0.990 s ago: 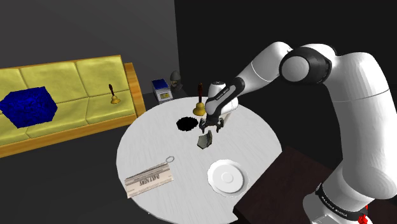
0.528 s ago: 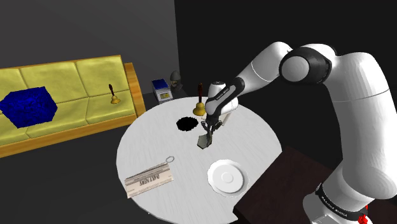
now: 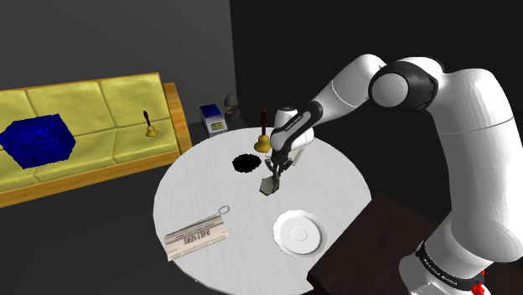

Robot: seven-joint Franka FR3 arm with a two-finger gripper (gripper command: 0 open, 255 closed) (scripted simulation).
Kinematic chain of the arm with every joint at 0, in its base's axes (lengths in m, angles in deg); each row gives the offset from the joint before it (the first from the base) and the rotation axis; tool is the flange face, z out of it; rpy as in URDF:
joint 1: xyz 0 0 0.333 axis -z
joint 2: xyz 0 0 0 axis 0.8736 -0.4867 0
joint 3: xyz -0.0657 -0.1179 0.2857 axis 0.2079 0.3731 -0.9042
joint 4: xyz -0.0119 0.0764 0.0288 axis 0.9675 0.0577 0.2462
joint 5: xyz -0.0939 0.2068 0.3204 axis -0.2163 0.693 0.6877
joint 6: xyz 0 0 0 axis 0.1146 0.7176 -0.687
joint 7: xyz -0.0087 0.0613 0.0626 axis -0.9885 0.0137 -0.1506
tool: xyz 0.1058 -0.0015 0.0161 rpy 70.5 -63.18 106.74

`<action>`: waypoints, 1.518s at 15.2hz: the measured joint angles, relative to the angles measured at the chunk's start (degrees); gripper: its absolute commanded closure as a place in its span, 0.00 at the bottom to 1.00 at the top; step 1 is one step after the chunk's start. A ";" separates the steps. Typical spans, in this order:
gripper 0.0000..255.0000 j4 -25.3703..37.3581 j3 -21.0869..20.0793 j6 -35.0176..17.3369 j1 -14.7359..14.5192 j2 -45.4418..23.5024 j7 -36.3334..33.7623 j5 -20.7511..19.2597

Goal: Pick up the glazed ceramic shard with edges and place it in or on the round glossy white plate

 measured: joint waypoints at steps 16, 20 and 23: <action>1.00 -1.36 -0.18 7.82 0.23 9.23 -0.62 0.11; 1.00 -9.48 -0.81 5.75 -0.39 15.37 -1.53 0.66; 1.00 -17.91 -1.45 2.50 -0.58 20.58 -1.59 1.52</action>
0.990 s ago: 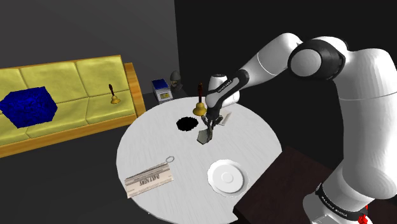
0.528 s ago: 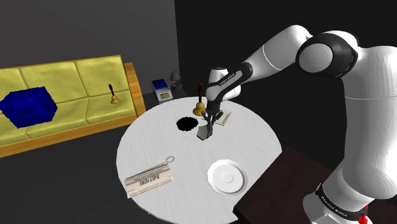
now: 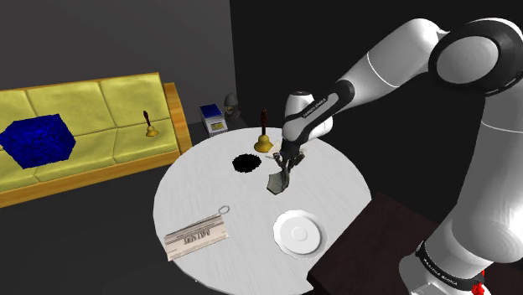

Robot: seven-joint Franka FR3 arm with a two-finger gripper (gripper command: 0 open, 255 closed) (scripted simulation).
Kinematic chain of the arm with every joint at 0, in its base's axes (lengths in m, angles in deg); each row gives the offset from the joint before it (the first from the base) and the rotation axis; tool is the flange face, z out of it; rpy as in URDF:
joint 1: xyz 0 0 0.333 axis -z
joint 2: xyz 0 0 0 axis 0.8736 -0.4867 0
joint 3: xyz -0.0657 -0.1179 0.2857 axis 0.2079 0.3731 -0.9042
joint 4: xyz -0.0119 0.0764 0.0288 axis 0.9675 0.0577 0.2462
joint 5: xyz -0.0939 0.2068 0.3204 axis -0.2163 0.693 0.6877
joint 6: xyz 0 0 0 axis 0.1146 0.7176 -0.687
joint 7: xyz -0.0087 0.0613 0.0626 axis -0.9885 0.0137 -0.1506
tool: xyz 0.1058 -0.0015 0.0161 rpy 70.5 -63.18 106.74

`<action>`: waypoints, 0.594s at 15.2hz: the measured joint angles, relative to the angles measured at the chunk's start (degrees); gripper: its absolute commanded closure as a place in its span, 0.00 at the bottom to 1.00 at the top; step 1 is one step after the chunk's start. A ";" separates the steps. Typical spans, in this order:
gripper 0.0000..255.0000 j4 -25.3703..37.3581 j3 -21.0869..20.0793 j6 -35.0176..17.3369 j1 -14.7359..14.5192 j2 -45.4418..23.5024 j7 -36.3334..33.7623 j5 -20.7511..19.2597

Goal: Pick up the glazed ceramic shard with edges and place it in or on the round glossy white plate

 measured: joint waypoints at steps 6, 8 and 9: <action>1.00 -13.85 -1.87 -4.04 -1.37 10.05 -1.37 2.16; 1.00 -18.58 -2.74 -4.62 -2.07 14.32 -1.95 3.34; 1.00 -21.47 -3.19 -4.99 -2.45 16.90 -2.02 4.20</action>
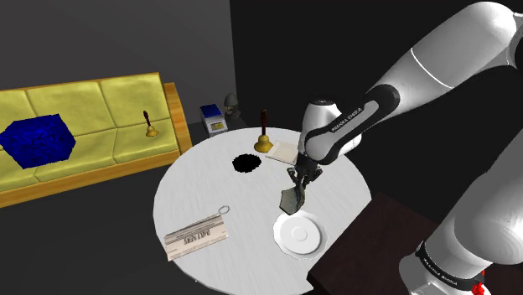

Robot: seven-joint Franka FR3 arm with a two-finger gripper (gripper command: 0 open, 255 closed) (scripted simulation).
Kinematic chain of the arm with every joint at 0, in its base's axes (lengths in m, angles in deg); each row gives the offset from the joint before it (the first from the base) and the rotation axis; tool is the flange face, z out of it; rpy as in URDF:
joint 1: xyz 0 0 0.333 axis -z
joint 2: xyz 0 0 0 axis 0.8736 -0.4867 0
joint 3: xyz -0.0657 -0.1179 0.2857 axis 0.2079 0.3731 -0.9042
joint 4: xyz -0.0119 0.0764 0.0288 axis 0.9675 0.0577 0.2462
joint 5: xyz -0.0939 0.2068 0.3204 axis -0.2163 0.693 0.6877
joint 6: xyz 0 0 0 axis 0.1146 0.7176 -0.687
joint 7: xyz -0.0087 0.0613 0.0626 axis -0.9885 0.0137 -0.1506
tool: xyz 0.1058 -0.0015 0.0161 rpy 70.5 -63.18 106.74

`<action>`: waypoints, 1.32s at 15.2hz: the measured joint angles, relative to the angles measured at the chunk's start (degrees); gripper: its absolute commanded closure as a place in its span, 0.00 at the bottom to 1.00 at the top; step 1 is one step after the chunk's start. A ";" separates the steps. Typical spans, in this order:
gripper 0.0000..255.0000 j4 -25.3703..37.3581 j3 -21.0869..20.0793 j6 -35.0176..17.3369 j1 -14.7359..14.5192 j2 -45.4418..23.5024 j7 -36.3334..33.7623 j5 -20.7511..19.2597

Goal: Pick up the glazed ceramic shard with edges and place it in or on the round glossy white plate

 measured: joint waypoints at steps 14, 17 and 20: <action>1.00 -11.57 -2.33 -10.55 -3.04 1.20 0.17 5.10; 1.00 -11.48 -2.42 -13.54 -3.12 -1.87 0.67 5.52; 1.00 -11.05 -2.49 -16.51 -3.12 -5.26 1.22 5.87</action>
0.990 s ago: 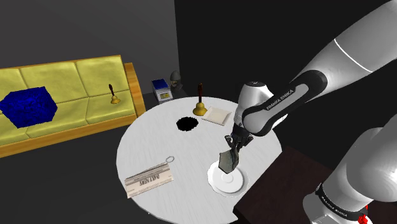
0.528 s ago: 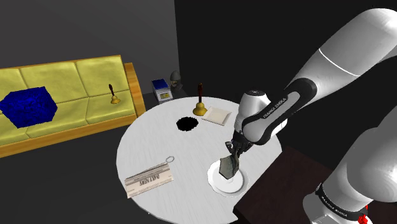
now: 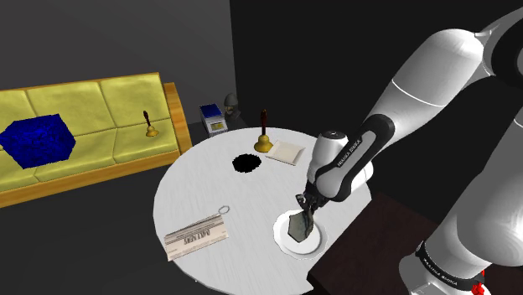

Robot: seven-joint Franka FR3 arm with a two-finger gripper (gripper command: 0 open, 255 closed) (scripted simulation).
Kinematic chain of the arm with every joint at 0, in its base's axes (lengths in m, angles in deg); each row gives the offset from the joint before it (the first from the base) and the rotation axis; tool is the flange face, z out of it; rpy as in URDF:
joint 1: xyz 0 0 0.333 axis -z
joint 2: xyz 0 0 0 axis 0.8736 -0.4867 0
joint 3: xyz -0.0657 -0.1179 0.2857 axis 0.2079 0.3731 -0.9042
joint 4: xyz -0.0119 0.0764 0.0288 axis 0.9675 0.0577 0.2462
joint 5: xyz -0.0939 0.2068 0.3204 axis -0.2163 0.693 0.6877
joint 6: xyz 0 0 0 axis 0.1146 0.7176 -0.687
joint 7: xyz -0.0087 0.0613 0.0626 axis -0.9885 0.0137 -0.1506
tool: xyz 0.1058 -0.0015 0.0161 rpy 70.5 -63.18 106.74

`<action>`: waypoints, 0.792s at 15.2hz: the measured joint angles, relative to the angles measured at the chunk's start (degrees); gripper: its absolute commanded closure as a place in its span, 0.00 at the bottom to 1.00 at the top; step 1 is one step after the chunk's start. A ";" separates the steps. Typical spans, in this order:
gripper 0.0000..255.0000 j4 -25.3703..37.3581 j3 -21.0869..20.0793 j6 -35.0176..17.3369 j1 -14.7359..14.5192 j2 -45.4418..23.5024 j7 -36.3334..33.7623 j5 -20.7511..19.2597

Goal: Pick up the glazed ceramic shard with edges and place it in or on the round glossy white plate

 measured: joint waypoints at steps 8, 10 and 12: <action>1.00 0.59 -0.17 -3.37 0.07 -3.91 0.61 0.41; 0.00 0.59 -0.17 -3.38 0.07 -3.92 0.61 0.41; 0.00 0.59 -0.17 -3.38 0.07 -3.93 0.61 0.41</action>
